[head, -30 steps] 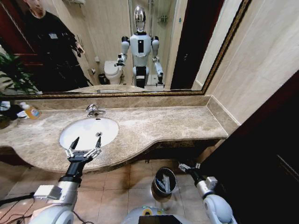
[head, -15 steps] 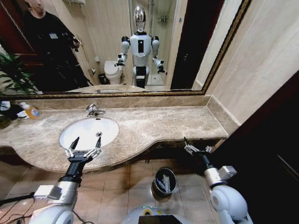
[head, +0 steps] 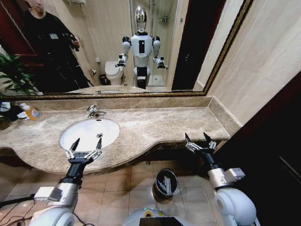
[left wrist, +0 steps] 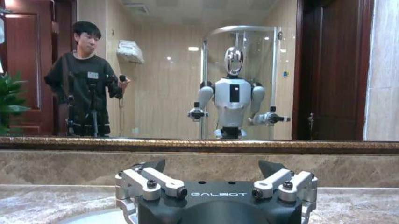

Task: Pick up the trash from the sink and place it in the trash bin.

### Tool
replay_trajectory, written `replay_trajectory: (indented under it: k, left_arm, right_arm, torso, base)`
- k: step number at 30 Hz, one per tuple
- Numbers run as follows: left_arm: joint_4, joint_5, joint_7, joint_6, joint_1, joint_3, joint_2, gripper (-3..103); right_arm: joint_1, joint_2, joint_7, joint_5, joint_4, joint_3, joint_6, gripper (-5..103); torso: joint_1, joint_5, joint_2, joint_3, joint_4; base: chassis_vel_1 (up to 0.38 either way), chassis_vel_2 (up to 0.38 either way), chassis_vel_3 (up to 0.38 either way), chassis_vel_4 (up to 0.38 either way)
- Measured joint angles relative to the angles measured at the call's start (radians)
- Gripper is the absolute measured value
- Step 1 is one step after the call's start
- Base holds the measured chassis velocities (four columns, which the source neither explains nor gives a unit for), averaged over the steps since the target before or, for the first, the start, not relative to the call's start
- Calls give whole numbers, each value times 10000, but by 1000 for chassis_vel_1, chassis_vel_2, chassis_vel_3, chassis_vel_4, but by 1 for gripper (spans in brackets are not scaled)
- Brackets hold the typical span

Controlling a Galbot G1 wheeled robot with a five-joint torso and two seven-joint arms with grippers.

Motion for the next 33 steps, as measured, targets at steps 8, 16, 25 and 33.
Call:
replay_trajectory:
  k: [8, 16, 25, 33]
  left_arm:
    - [0, 0, 0, 0, 0, 0, 0, 100]
    - [0, 0, 0, 0, 0, 0, 0, 100]
    - [0, 0, 0, 0, 0, 0, 0, 100]
    - [0, 0, 0, 0, 0, 0, 0, 100]
  right_arm:
    - [323, 91, 56, -1405, -215, 36, -212, 100]
    - [307, 295, 957, -1709, -136, -187, -774, 100]
    - [314, 194, 991, -1649, -212, -65, -767, 100]
    - [308, 187, 957, -1648, -218, -54, -752, 100]
  torso:
    - [0, 0, 0, 0, 0]
    - [0, 0, 0, 0, 0]
    - [0, 0, 0, 0, 0]
    - [0, 0, 0, 0, 0]
  base:
    - [0, 0, 0, 0]
    - [0, 0, 0, 0]
    - [0, 0, 0, 0]
    - [0, 0, 0, 0]
